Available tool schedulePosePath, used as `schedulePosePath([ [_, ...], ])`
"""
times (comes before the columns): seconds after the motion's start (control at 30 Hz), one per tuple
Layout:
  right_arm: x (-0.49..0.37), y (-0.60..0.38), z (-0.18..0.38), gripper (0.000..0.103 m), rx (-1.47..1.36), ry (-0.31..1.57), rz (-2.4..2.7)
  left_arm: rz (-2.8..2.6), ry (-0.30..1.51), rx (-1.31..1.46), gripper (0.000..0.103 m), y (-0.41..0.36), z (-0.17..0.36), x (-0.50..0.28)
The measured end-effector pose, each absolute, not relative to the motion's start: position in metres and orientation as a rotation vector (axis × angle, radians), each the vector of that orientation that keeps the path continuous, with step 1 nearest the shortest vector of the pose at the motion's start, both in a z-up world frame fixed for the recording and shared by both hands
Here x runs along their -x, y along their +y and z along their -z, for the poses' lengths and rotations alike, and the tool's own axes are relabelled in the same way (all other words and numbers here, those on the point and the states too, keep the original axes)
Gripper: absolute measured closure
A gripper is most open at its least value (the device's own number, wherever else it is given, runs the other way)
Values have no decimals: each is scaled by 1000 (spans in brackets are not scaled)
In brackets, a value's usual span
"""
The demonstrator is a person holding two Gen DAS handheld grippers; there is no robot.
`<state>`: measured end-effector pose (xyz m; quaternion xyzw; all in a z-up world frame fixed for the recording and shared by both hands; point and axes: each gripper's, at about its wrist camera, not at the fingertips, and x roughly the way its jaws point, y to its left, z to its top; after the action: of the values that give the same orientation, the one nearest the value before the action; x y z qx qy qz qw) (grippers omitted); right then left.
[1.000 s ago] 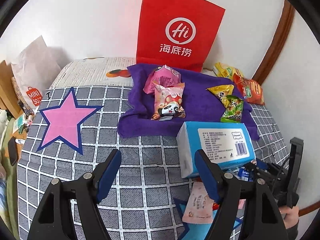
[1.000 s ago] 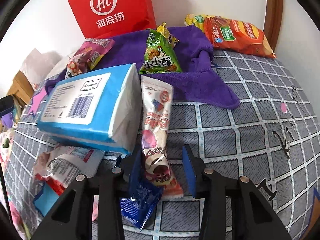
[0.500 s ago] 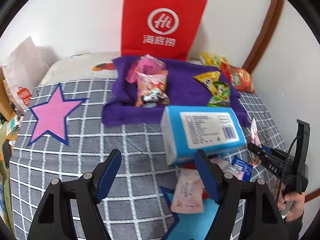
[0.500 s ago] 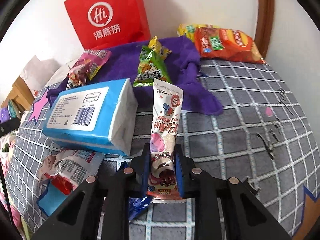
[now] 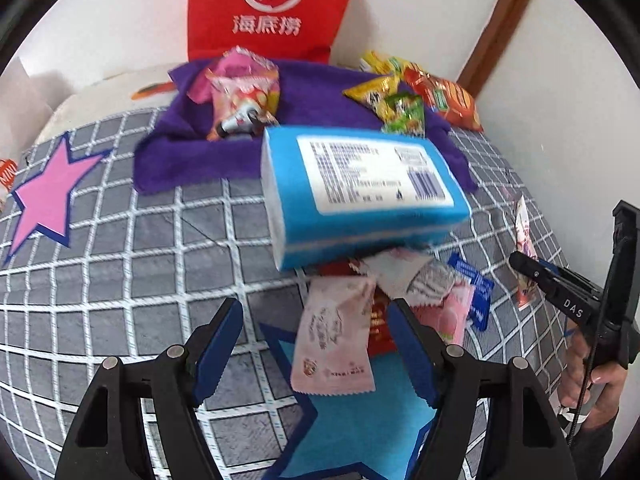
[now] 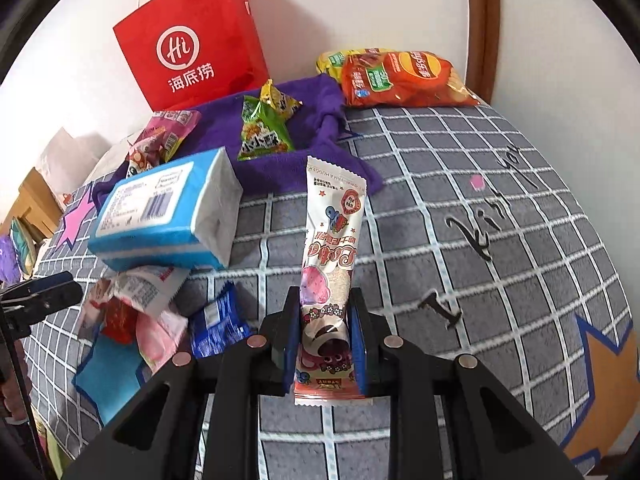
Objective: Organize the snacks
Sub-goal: 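Lift the stick packet with the right tool while the left tool grasps the pink-white candy packet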
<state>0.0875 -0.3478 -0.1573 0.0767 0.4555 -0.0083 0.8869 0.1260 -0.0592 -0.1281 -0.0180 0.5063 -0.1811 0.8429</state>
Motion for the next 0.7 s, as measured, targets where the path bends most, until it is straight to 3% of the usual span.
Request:
schedulePosePath([
  [0.17, -79, -347, 159, 81, -164, 954, 26, 431, 1104, 28, 39, -68, 142, -128],
  [0.33, -75, -345, 156, 81, -164, 965, 59, 488, 1136, 12, 59, -77, 155, -131],
  [0.43, -70, -344, 148, 81, -176, 957, 83, 509, 1125, 9, 66, -75, 152, -132],
  [0.7, -61, -333, 121, 81, -221, 912, 127, 526, 1102, -11, 67, -50, 132, -139],
])
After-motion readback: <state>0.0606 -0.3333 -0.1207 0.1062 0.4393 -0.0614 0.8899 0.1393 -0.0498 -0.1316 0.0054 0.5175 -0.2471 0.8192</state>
